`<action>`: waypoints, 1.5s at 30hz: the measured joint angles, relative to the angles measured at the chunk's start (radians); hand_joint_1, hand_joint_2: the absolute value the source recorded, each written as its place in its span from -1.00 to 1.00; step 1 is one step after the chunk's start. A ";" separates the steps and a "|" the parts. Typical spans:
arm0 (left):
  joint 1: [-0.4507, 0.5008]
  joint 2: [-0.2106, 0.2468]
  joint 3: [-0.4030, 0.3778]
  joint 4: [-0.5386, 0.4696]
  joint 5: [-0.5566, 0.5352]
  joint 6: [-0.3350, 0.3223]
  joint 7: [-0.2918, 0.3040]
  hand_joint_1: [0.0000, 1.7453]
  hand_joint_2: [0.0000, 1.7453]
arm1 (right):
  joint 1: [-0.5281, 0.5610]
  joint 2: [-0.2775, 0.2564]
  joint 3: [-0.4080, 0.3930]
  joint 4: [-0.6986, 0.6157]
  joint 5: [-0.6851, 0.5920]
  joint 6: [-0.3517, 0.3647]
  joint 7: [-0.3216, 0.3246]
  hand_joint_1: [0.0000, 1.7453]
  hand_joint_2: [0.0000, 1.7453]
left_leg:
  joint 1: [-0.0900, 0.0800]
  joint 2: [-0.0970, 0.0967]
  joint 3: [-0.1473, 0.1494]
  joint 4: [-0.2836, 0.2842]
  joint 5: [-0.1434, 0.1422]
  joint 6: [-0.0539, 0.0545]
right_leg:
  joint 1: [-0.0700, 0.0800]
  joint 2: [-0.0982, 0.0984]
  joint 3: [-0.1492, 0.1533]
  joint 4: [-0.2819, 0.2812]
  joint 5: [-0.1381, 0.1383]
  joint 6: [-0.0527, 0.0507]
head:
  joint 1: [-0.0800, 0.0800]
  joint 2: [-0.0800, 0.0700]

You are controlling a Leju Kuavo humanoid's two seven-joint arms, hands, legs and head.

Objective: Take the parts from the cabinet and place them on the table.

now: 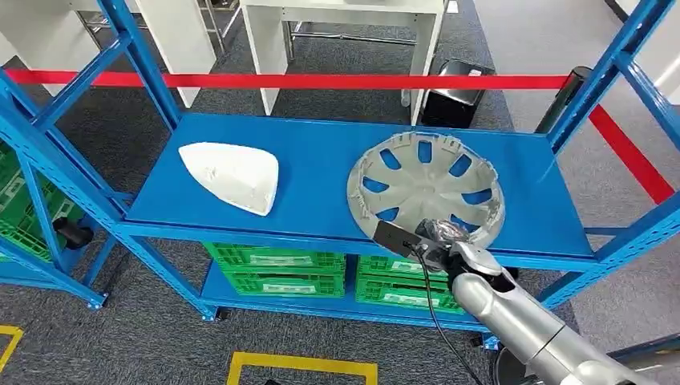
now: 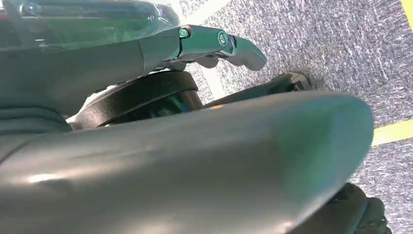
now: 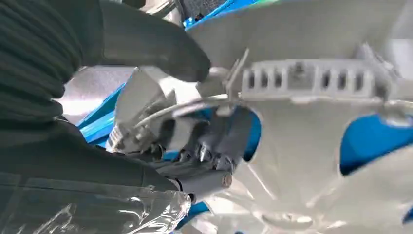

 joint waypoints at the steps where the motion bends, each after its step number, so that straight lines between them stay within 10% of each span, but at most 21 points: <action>1: 0.000 0.000 0.000 0.000 0.000 0.001 0.000 -1.00 -1.00 | -0.002 -0.002 0.001 0.000 0.000 0.002 0.002 0.62 1.00 | 0.000 0.000 0.000 0.000 0.000 0.000 | 0.000 0.000 0.000 0.000 0.000 0.000 | 0.000 0.000; 5: 0.000 0.000 0.001 0.000 0.003 0.002 0.000 -1.00 -1.00 | -0.002 -0.005 0.015 0.003 0.032 0.014 0.008 1.00 1.00 | 0.000 0.000 0.001 0.000 0.000 0.000 | 0.000 0.000 0.001 0.000 0.000 0.000 | -0.001 0.000; 45: -0.004 -0.033 0.016 -0.006 -0.002 -0.012 -0.011 -1.00 -1.00 | 0.074 -0.014 -0.062 0.148 0.461 -0.088 0.022 1.00 1.00 | 0.005 0.001 0.028 -0.004 -0.010 0.012 | 0.005 0.000 0.040 -0.021 -0.005 0.011 | -0.001 0.000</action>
